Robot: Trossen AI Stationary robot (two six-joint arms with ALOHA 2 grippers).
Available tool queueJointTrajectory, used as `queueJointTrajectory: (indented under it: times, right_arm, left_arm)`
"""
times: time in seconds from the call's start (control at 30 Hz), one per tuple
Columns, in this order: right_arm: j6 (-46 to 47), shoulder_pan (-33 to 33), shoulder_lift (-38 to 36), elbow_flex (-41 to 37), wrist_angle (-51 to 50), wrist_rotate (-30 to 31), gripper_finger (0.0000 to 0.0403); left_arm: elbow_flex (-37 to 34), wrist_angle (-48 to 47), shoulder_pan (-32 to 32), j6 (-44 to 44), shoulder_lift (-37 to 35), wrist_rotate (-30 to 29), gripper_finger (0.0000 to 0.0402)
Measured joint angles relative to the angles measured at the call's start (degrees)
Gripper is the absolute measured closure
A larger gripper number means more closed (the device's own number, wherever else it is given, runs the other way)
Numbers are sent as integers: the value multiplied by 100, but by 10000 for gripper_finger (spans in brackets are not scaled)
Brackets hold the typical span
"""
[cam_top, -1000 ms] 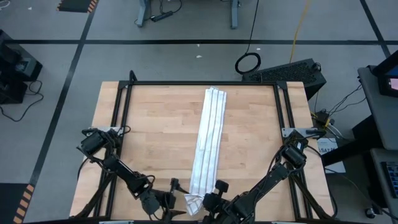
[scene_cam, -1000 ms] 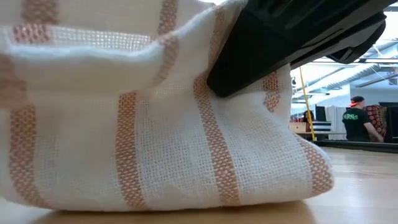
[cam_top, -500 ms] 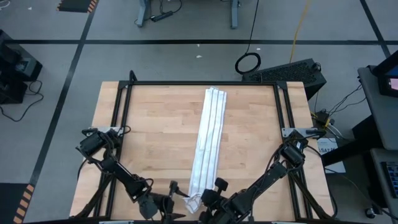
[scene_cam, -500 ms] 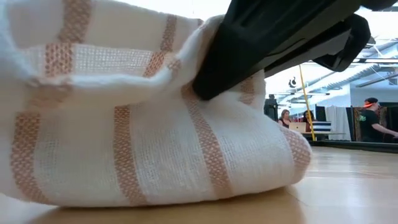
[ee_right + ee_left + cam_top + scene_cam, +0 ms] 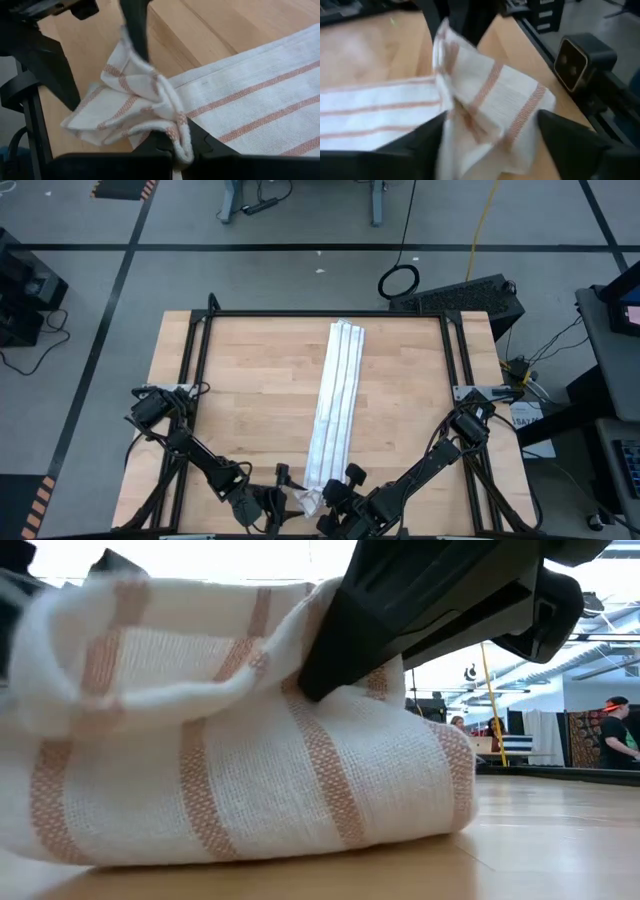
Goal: Roll towel into tight, uniform cylinder
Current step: Roll the white brown kitchen towel
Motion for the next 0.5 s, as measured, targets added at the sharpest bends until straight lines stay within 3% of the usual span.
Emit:
queueJointTrajectory:
  times: [0.17,0.3,0.5]
  right_arm:
    - [2,6,0,0,2,176,403]
    - [1,-10,0,0,-22,415,403]
    - [-1,-121,0,0,-323,748,403]
  left_arm:
    - [0,-359,78,-275,0,-139,252]
    - [0,-344,114,78,0,-449,377]
    - [-2,-396,352,702,-35,-705,388]
